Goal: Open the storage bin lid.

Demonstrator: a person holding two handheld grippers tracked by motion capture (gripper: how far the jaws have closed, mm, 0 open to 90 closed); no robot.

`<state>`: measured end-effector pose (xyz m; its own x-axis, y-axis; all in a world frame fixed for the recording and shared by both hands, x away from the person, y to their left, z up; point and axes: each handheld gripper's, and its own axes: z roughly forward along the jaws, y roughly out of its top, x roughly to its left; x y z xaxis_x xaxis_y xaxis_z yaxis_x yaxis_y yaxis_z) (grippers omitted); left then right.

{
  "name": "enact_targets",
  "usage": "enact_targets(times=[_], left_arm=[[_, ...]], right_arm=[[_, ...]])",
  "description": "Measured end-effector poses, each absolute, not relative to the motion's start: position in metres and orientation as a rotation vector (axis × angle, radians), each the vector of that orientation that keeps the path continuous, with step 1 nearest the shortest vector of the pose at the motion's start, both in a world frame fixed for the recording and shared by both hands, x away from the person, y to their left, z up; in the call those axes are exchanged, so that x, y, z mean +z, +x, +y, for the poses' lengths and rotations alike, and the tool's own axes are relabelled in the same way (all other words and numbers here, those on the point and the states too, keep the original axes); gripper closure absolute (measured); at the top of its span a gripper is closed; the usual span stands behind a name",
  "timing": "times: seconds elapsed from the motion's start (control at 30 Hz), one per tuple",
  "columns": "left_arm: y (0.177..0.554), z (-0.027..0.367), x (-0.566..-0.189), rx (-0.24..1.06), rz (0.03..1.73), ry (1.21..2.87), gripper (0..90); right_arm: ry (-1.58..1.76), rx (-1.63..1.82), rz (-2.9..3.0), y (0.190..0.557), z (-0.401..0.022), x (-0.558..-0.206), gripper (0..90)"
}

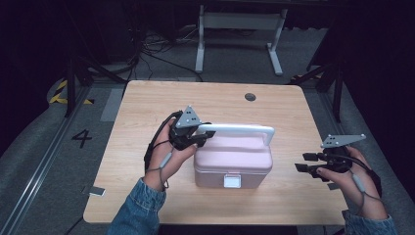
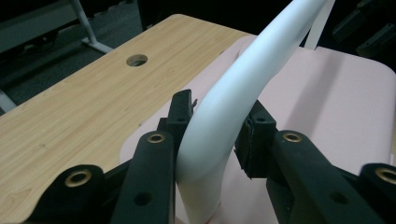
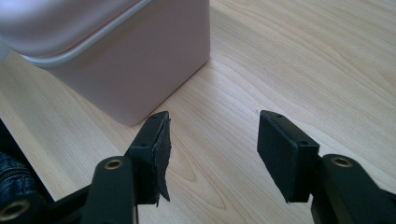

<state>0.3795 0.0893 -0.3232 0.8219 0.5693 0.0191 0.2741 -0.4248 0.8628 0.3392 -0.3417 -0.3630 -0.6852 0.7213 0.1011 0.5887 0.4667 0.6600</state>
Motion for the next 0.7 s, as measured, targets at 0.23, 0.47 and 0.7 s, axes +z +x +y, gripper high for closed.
enact_targets(times=[0.23,0.47,0.7], left_arm=[[0.385,0.089,-0.318,0.37,0.633,2.024,71.2],[0.391,0.089,-0.312,0.364,0.65,2.019,71.2],[0.404,0.089,-0.305,0.346,0.681,2.014,70.9]], right_arm=[[1.103,1.077,2.499,0.338,-0.34,-0.357,48.2],[1.048,1.161,2.48,0.337,-0.335,-0.35,60.9],[1.005,1.232,2.451,0.332,-0.33,-0.342,76.8]])
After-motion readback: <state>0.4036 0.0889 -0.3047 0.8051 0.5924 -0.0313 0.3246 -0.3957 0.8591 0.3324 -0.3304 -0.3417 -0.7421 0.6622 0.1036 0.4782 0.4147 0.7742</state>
